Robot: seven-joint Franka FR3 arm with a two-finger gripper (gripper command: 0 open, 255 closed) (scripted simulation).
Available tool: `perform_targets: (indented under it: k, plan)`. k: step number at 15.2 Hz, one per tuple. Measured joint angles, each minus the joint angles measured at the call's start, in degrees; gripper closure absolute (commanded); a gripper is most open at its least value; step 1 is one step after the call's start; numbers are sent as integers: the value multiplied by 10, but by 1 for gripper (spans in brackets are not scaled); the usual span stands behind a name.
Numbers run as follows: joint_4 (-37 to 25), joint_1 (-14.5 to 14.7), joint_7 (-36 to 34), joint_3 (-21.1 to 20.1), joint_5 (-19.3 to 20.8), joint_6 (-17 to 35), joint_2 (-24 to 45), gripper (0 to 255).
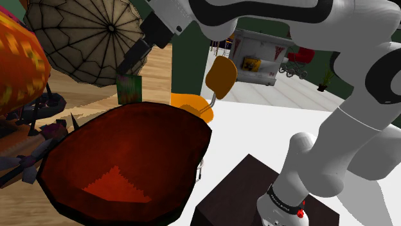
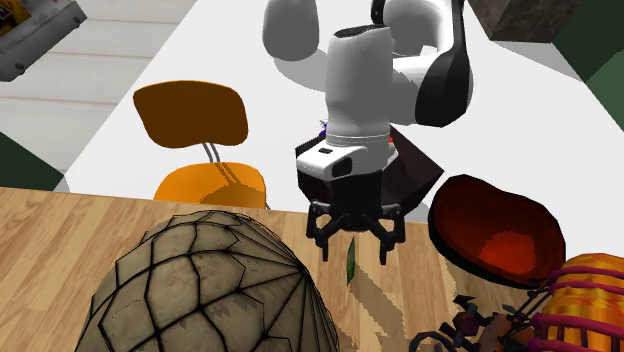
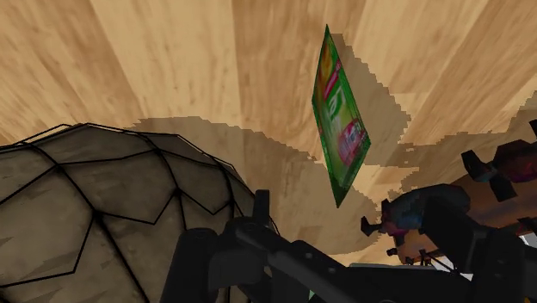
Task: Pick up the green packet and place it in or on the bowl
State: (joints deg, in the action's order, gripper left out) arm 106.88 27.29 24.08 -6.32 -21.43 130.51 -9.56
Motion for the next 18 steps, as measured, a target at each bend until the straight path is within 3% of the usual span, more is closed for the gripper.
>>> perform_targets:
  k: [5,6,18]
  plan:
    - [1,0,0,0,0,2,0,0]
    - [1,0,0,0,0,2,0,255]
    - [-8,0,-4,0,2,-6,1,255]
